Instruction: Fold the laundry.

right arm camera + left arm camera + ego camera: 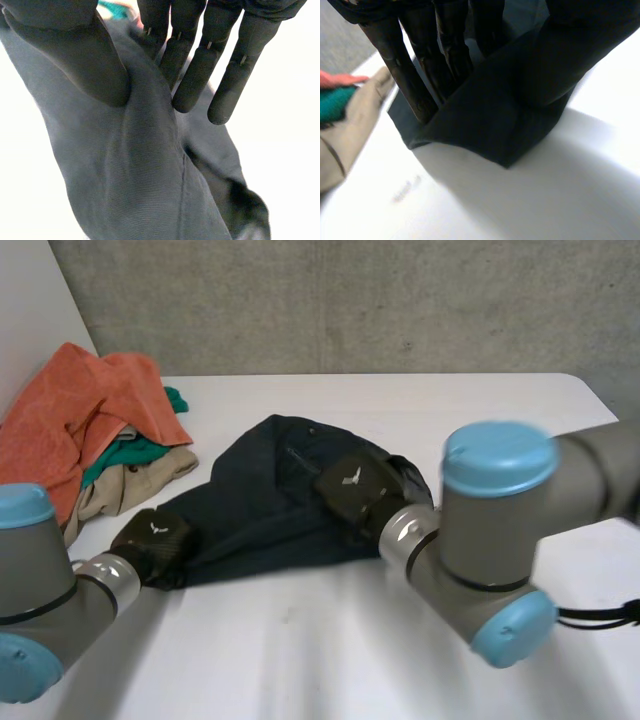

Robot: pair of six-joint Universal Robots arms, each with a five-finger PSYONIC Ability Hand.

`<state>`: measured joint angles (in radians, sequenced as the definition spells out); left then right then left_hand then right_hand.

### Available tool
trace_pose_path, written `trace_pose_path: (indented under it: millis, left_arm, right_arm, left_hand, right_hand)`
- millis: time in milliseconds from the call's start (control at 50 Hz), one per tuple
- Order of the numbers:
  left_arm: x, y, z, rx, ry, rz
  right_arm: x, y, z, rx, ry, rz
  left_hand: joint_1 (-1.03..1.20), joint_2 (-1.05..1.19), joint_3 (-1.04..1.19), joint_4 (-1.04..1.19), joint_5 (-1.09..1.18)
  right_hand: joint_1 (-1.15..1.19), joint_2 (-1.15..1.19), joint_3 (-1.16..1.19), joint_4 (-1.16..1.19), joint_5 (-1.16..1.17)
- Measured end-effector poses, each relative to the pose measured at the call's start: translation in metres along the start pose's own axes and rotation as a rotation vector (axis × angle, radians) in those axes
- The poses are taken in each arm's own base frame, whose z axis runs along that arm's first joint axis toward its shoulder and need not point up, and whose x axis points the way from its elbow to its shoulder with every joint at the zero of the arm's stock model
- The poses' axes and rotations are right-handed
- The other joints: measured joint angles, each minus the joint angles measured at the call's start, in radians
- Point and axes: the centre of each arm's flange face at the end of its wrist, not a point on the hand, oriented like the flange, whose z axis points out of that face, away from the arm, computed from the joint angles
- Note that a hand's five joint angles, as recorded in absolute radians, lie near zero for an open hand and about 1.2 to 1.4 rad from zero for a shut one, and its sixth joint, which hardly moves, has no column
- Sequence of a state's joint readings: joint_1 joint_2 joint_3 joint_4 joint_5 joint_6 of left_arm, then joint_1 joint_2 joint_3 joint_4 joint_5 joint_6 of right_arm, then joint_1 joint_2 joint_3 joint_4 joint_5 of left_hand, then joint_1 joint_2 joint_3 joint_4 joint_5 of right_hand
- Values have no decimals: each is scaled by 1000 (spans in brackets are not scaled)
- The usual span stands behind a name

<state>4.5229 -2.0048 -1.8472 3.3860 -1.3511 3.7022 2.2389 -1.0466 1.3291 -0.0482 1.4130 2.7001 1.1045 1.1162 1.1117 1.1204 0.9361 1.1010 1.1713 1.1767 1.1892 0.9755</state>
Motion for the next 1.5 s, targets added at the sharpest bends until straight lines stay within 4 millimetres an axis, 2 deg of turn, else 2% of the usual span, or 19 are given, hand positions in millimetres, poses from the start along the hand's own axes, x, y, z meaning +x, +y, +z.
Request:
trace_pose_path:
  millis: [100,200,300,380,520,640,700,800,860,880,940,1060,1100,1160,1180,1240,1300,1400,1500]
  left_arm:
    - [-4,-15,5,65,-46,48]
    - [-23,-65,-13,226,-129,50]
    - [-56,-143,-63,496,-242,3]
    - [-79,-204,-120,715,-295,-50]
    - [-104,-267,-190,925,-315,-101]
    - [-131,-302,-213,1004,-361,-141]
    - [-140,-307,-203,990,-369,-157]
    - [-147,-300,-159,912,-341,-183]
    - [-142,-283,-109,829,-295,-199]
    - [-142,-283,-109,829,-295,-199]
    - [-132,-255,-42,734,-251,-200]
    - [-117,-206,45,621,-232,-171]
    - [-113,-185,76,580,-236,-161]
    - [-113,-172,96,551,-250,-161]
    - [-114,-166,103,534,-264,-169]
    - [-120,-165,103,507,-292,-190]
    - [-124,-171,88,488,-310,-206]
    - [-111,-183,33,428,-286,-213]
    - [-68,-166,-26,313,-156,-197]
  right_arm:
    - [22,-27,-18,68,53,25]
    - [40,-47,-28,104,98,25]
    - [67,-83,-42,167,171,-7]
    - [91,-125,-63,255,249,-37]
    - [123,-190,-104,440,383,-82]
    - [143,-237,-136,625,485,-119]
    - [145,-240,-131,645,493,-120]
    - [143,-220,-101,595,463,-97]
    - [137,-193,-67,533,435,-68]
    - [137,-193,-67,533,435,-68]
    - [130,-155,-23,471,425,-39]
    - [112,-94,40,407,418,-18]
    - [102,-69,63,388,412,-18]
    - [92,-49,81,374,411,-24]
    - [88,-39,90,368,416,-31]
    - [86,-34,96,363,444,-45]
    - [92,-43,89,362,482,-53]
    - [108,-65,48,276,516,-84]
    - [99,-53,3,53,403,-127]
  left_hand:
    - [33,75,75,74,48]
    - [33,75,75,78,55]
    - [33,77,76,78,66]
    - [33,78,76,78,66]
    - [33,79,77,78,66]
    - [33,80,80,78,66]
    - [33,80,80,78,66]
    - [33,80,80,78,66]
    - [33,80,80,79,66]
    - [33,80,80,79,66]
    - [33,80,80,78,67]
    - [33,80,80,79,69]
    - [-40,-19,-16,-23,-18]
    - [-317,-266,-260,-271,-262]
    - [-659,-580,-549,-567,-560]
    - [-911,-873,-861,-880,-858]
    - [-913,-909,-904,-918,-889]
    - [-913,-912,-905,-918,-889]
    - [-663,-694,-697,-702,-690]
  right_hand:
    - [0,0,0,0,0]
    - [0,0,0,0,0]
    - [0,0,6,4,1]
    - [0,0,6,4,1]
    - [0,0,6,5,9]
    - [0,0,6,5,9]
    - [0,0,6,5,9]
    - [0,0,6,5,9]
    - [0,0,6,5,9]
    - [0,0,6,5,9]
    - [0,0,6,6,9]
    - [0,0,8,6,9]
    - [-274,-286,-252,-253,-251]
    - [-636,-648,-623,-624,-644]
    - [-807,-842,-826,-833,-834]
    - [-882,-958,-963,-970,-928]
    - [-882,-961,-972,-982,-928]
    - [-882,-961,-972,-983,-928]
    - [-882,-959,-970,-981,-928]
